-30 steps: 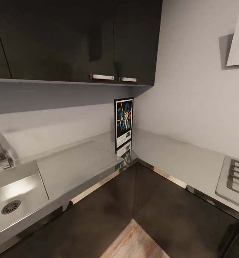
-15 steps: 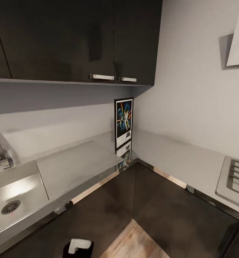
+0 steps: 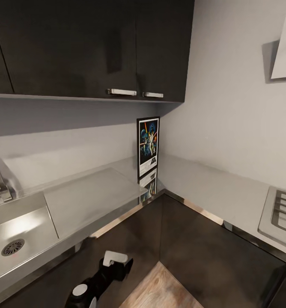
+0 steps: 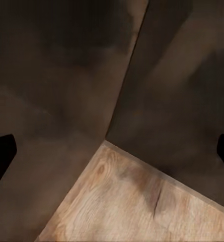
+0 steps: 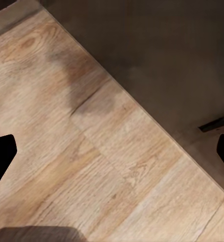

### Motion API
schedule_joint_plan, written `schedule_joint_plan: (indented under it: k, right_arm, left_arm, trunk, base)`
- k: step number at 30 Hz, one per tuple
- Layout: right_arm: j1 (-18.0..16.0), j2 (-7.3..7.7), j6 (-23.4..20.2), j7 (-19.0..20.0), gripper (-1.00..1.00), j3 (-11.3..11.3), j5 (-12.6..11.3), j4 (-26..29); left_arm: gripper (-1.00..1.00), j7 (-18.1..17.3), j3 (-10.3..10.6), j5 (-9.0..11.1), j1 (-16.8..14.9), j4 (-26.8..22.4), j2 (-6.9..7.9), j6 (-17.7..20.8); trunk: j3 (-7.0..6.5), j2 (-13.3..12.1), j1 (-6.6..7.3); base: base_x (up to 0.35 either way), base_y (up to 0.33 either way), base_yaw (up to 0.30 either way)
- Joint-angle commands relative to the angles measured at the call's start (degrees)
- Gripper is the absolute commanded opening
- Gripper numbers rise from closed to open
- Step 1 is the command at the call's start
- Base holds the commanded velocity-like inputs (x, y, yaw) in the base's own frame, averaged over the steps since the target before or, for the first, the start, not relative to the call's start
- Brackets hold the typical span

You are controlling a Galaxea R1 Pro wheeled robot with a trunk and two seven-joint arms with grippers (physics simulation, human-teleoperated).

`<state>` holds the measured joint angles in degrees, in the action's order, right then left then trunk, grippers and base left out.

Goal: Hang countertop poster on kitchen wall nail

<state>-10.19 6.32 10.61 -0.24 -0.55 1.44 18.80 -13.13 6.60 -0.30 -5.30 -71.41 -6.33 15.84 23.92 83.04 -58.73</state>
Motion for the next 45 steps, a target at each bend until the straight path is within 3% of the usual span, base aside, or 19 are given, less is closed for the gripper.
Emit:
schedule_joint_plan:
  k: [1, 2, 3, 6, 9, 11, 13, 16, 20, 22, 26, 27, 30, 32, 36, 39, 42, 43, 45]
  right_arm:
    - [0.0, 0.00, 0.2, 0.0, 1.00, -0.1, 0.1, 0.3]
    - [0.0, 0.00, 0.1, 0.0, 1.00, -0.1, 0.1, 0.5]
    - [-0.1, 0.01, 0.1, 0.1, 1.00, -0.1, 0.1, 1.2]
    - [0.0, -0.04, 0.0, 0.1, 1.00, -0.1, 0.1, 1.4]
    - [0.0, -0.02, 0.0, 0.1, 1.00, -0.1, 0.1, 1.4]
    - [0.0, 0.00, 0.1, 0.0, 1.00, -0.1, 0.1, 1.5]
    - [0.0, 0.02, 0.1, 0.0, 1.00, -0.1, 0.1, 1.5]
    - [0.0, 0.01, 0.3, 0.0, 1.00, -0.1, 0.1, 1.6]
    - [0.0, 0.01, 0.9, 0.1, 1.00, 0.0, 0.0, 1.6]
    - [0.0, 0.01, 4.3, 0.1, 1.00, -0.1, -0.2, 1.5]
    - [0.1, 0.03, 6.9, 0.3, 1.00, -1.7, -3.6, 0.3]
    - [0.5, 0.12, 7.5, 0.4, 1.00, -2.3, -5.9, -0.9]
    - [1.4, 0.70, 8.6, 0.7, 1.00, -2.8, -10.4, -3.5]
    - [2.0, 1.06, 9.1, 1.4, 1.00, -3.1, -12.7, -6.3]
    - [2.2, 1.34, 9.7, 1.7, 1.00, -3.2, -13.7, -8.1]
    - [2.4, 1.49, 11.2, 1.8, 1.00, -3.2, -14.1, -9.0]
    - [2.8, 1.55, 12.1, 1.9, 1.00, -3.2, -14.2, -9.8]
    - [3.0, 1.53, 12.7, 1.9, 1.00, -3.1, -14.2, -10.7]
    - [3.0, 1.55, 12.7, 1.9, 1.00, -3.1, -14.2, -10.9]
  left_arm:
    - [1.00, -1.2, 0.2, 0.0, -1.9, -0.1, -0.37, 1.9]
    - [1.00, -1.6, 0.3, 0.0, -2.8, -0.1, -0.56, 2.7]
    - [1.00, -2.9, 0.5, 0.0, -7.0, 0.1, -1.17, 5.7]
    - [1.00, -3.5, 0.6, 0.0, -10.2, 0.2, -1.50, 7.5]
    - [1.00, -6.7, 0.6, 0.0, -15.2, 0.3, -1.94, 11.5]
    - [1.00, -9.4, 0.6, 0.0, -22.0, 0.8, -3.01, 15.8]
    - [1.00, -10.2, 0.6, 0.0, -25.2, 1.6, -3.58, 17.9]
    - [1.00, -10.8, 0.6, 0.1, -29.7, 3.4, -3.67, 19.9]
    - [1.00, -11.3, 0.5, 0.3, -38.7, 8.6, -3.67, 21.5]
    - [1.00, -11.3, 0.5, 0.3, -45.3, 12.7, -3.67, 22.0]
    - [1.00, -11.0, 0.4, 0.3, -51.7, 18.6, -3.67, 22.1]
    - [1.00, -10.9, 0.3, 0.3, -54.0, 21.0, -3.67, 22.1]
    - [1.00, -10.1, -0.5, 0.2, -57.3, 25.0, -3.67, 22.0]
    - [1.00, -5.5, -1.5, 0.3, -60.1, 28.3, -3.67, 21.7]
    - [1.00, -0.6, -2.0, 1.0, -61.9, 30.2, -3.67, 21.2]
    - [1.00, 1.6, -2.3, 2.5, -62.6, 31.2, -3.67, 18.2]
    - [1.00, 2.4, -2.7, 3.3, -63.0, 33.4, -3.67, 13.5]
    - [1.00, 2.9, -3.0, 3.7, -63.1, 37.1, -3.67, 7.2]
    - [1.00, 3.0, -3.0, 3.8, -63.1, 37.6, -3.67, 5.9]
  trunk:
    - [0.07, 0.0, 0.00]
    - [0.07, 0.0, 0.00]
    - [0.07, 0.0, 0.00]
    - [0.07, 0.0, 0.00]
    - [0.07, 0.0, 0.00]
    - [0.07, 0.0, 0.00]
    - [0.07, 0.0, 0.00]
    - [0.07, 0.0, 0.00]
    - [0.07, 0.0, 0.00]
    - [0.07, 0.0, 0.00]
    - [0.07, 0.0, 0.00]
    - [0.07, 0.0, 0.00]
    - [0.07, 0.0, 0.00]
    - [0.07, 0.0, 0.00]
    - [0.07, 0.0, 0.00]
    - [0.07, 0.0, 0.00]
    - [0.07, 0.0, 0.00]
    - [0.07, 0.0, 0.00]
    - [0.07, 0.0, 0.00]
  base:
    - [0.000, 0.000, 0.000]
    - [0.000, 0.000, 0.000]
    - [0.000, 0.000, 0.000]
    - [0.000, 0.000, 0.000]
    - [0.000, 0.000, 0.000]
    - [0.000, 0.000, 0.000]
    - [0.000, 0.000, 0.000]
    - [0.000, 0.000, 0.000]
    - [0.000, 0.000, 0.000]
    - [0.000, 0.000, 0.000]
    - [0.000, 0.000, 0.000]
    - [0.000, 0.000, 0.000]
    - [0.000, 0.000, 0.000]
    - [0.000, 0.000, 0.000]
    - [0.000, 0.000, 0.000]
    - [0.000, 0.000, 0.000]
    - [0.000, 0.000, 0.000]
    - [0.000, 0.000, 0.000]
    - [0.000, 0.000, 0.000]
